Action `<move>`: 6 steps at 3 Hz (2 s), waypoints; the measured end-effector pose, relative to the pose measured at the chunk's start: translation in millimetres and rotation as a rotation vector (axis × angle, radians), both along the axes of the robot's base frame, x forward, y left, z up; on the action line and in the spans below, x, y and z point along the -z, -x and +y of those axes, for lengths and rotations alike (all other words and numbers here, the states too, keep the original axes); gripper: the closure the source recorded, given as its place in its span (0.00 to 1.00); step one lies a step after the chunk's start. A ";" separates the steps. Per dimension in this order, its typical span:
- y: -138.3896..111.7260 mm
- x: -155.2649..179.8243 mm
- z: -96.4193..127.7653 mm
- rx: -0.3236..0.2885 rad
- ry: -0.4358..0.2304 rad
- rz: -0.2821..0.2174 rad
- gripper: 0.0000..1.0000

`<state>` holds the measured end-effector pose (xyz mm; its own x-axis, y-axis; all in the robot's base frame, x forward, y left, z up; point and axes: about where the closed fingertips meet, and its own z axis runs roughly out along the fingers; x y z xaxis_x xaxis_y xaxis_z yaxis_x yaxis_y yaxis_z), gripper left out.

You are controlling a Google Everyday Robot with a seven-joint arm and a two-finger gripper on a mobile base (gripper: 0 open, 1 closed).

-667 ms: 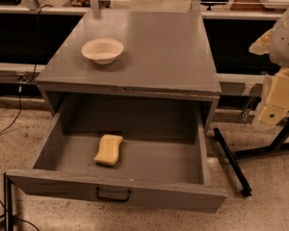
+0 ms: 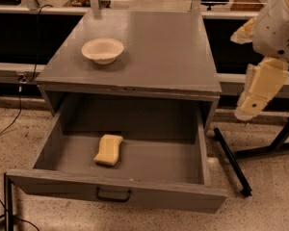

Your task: Pick sponge from top drawer and place on counter

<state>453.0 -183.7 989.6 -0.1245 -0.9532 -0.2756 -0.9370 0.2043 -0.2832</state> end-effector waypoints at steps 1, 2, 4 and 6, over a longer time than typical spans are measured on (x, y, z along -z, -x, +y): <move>-18.8 -20.5 70.0 -0.145 -0.107 -0.091 0.00; -38.5 -29.9 165.7 -0.268 -0.252 -0.179 0.00; -58.2 -17.6 191.3 -0.298 -0.333 -0.171 0.00; -81.1 79.5 236.3 -0.354 -0.493 -0.015 0.00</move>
Offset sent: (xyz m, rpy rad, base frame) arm 0.0720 0.2837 0.0416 0.4539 -0.3191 0.3864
